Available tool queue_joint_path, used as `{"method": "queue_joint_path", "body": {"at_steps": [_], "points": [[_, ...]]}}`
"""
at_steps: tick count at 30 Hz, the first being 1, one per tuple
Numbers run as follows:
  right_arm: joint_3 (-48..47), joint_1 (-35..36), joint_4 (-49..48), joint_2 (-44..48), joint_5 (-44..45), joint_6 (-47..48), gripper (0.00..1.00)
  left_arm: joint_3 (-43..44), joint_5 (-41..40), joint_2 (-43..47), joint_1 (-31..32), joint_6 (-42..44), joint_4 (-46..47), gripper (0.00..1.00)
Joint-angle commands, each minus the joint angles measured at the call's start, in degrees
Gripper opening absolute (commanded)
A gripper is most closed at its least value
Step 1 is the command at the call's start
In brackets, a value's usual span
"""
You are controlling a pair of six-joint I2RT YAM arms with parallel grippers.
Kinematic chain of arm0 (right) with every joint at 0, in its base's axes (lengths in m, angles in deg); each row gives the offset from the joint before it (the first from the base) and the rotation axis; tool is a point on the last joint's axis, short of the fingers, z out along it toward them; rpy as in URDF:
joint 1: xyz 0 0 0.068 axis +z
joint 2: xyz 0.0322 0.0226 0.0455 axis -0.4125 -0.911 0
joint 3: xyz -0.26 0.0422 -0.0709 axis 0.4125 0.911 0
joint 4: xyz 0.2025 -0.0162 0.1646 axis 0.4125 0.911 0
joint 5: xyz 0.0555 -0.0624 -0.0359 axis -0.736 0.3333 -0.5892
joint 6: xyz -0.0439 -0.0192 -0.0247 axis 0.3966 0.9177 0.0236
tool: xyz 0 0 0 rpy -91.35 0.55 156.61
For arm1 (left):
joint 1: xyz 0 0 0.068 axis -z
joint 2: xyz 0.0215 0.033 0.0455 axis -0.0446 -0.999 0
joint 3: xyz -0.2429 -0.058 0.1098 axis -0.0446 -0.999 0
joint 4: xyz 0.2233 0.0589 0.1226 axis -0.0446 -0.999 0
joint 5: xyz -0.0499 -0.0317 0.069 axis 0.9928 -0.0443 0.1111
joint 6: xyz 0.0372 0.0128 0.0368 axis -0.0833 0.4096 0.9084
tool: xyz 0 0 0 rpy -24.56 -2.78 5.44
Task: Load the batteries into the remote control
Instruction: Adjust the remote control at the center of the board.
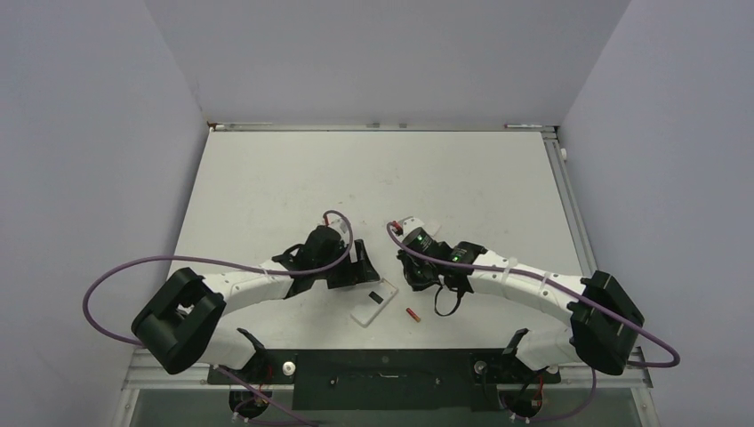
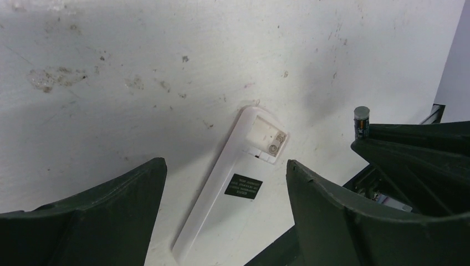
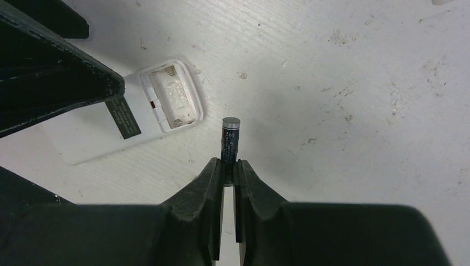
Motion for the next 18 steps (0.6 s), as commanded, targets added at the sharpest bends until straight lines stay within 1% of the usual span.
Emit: {"method": "queue_joint_path", "body": {"at_steps": [1,4,7,13,18], "points": [[-3.0,0.3,2.1,-1.5,-1.3,2.7,0.08,-3.8,2.2,2.3,-0.3,-4.7,3.4,0.76],[-3.3,0.4,1.9,-2.3,-1.8,4.1,0.08,-8.1,3.4,5.4,0.2,-7.9,5.5,0.76],[-3.7,0.5,1.4,-3.4,-3.6,5.8,0.08,-10.9,3.5,7.1,2.2,-10.6,7.2,0.76],[-5.5,0.4,1.6,-5.0,-5.5,8.8,0.09,-12.0,2.6,8.0,6.2,-14.0,9.5,0.76],[-7.0,0.4,2.2,-6.4,-6.7,11.1,0.08,-12.5,2.3,9.0,8.0,-15.7,10.6,0.76]]}}
